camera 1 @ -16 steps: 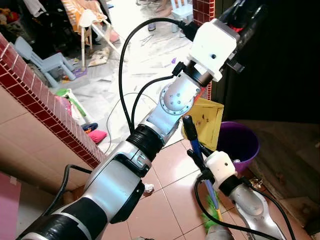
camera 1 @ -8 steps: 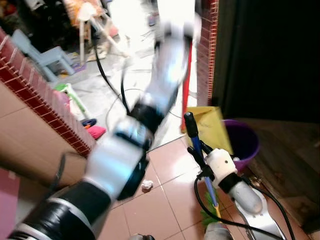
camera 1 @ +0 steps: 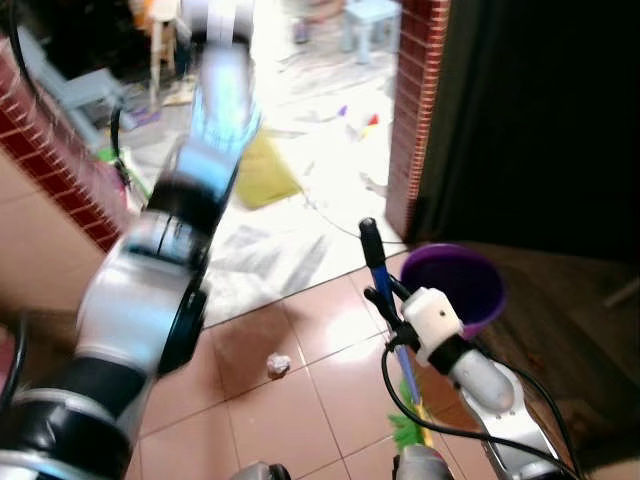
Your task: Sweep floor
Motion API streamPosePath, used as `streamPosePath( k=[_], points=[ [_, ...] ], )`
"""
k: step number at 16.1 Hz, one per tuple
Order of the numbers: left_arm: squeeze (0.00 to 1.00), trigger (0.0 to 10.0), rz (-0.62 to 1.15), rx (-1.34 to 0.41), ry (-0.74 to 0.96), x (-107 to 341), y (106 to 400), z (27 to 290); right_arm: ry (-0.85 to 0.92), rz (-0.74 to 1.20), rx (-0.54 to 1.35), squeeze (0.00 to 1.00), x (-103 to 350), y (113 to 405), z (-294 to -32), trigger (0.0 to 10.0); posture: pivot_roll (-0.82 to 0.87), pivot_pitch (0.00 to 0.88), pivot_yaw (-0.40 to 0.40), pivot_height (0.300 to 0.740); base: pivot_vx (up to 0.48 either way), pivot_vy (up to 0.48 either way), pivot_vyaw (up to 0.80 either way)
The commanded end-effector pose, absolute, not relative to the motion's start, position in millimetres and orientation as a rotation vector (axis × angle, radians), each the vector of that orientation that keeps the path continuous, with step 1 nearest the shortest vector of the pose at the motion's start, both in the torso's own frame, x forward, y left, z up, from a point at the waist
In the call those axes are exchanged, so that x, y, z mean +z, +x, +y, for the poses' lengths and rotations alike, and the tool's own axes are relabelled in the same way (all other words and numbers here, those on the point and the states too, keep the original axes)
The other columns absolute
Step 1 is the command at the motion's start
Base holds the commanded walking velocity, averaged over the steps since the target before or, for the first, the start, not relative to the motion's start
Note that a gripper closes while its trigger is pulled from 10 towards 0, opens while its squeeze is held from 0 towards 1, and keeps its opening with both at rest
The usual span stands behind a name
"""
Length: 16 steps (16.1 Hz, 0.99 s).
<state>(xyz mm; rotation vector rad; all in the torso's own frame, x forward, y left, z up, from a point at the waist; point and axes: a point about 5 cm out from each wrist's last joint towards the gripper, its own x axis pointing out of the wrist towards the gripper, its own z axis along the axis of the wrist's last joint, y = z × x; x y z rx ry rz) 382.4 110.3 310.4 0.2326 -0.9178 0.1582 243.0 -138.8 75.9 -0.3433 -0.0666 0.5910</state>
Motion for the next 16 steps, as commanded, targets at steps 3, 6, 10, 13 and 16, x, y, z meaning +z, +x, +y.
streamPosePath(
  k=[3,6,10,13,16],
  points=[
    [0.00,10.0,-0.825,0.189,0.261,265,375,127,-0.370,-0.085,0.631,0.00,77,249,-136,10.0,-0.19,0.000,0.042,0.740,0.000,0.000,0.00],
    [0.00,10.0,-0.752,0.173,0.306,233,367,134,-0.368,-0.100,0.657,0.00,79,260,-127,10.0,-0.16,0.000,0.024,0.740,0.000,0.000,0.00],
    [0.00,10.0,-0.673,0.149,0.446,198,350,145,-0.338,-0.094,0.646,0.00,75,265,-122,10.0,-0.11,0.000,0.028,0.740,0.000,0.000,0.00],
    [0.00,10.0,-0.509,0.117,0.373,157,326,143,-0.264,-0.089,0.556,0.00,75,275,-128,10.0,-0.10,0.000,0.041,0.740,0.000,0.000,0.00],
    [0.00,10.0,-0.406,0.090,0.355,126,293,138,-0.251,-0.094,0.541,0.00,77,280,-129,10.0,-0.07,0.000,0.007,0.740,0.000,0.000,0.00]
  ],
)
